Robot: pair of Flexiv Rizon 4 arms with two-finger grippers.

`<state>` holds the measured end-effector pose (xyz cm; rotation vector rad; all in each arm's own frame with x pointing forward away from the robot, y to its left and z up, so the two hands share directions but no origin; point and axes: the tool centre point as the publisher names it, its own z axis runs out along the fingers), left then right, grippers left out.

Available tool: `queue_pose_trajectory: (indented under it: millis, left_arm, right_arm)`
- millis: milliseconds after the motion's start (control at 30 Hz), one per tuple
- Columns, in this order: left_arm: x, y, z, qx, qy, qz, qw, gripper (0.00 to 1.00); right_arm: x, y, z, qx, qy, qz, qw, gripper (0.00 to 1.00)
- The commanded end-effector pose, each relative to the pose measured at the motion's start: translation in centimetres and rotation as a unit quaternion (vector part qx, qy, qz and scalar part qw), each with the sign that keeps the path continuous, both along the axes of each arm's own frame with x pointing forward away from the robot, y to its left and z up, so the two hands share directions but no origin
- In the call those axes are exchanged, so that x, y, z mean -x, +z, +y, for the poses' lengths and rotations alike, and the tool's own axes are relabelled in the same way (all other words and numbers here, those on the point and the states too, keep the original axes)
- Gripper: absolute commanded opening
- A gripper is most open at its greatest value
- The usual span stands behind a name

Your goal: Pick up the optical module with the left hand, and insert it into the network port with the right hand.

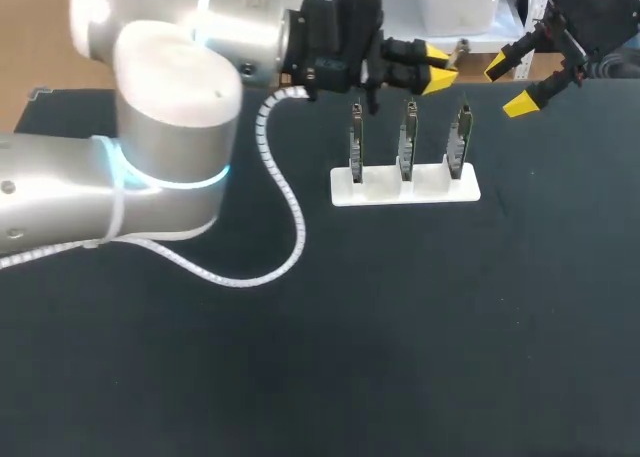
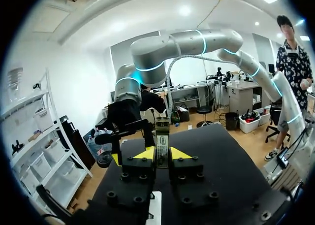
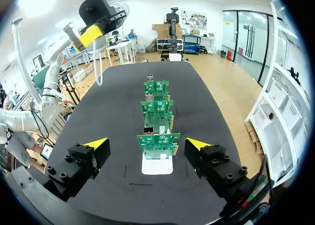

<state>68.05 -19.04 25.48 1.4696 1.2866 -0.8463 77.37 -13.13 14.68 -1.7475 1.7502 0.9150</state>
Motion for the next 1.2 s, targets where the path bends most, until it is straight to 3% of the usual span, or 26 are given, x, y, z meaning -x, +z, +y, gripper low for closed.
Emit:
queue_pose_trajectory:
  millis: [33,367,600,867,1200]
  left_arm:
    - [-1.5,-0.3,-2.7,-0.004,-0.006,0.003,1.000,0.00]
    - [-3.4,-2.0,-4.1,-0.043,-0.012,0.007,0.999,0.00]
    - [-4.7,-2.9,-3.8,-0.027,0.009,0.035,0.999,0.00]
    - [-4.8,-2.7,-4.0,0.007,0.026,0.057,0.998,0.00]
    - [-4.5,-4.2,-4.9,0.006,0.021,0.078,0.997,0.00]
  right_arm:
    - [0.1,0.0,0.0,0.000,-0.001,-0.001,1.000,1.00]
    - [0.1,0.0,0.0,0.000,-0.001,-0.001,1.000,1.00]
    - [0.1,0.0,0.0,0.000,-0.001,-0.001,1.000,1.00]
    - [0.1,0.0,0.0,0.000,-0.001,-0.001,1.000,1.00]
    - [0.1,0.0,0.0,0.000,-0.001,-0.001,1.000,1.00]
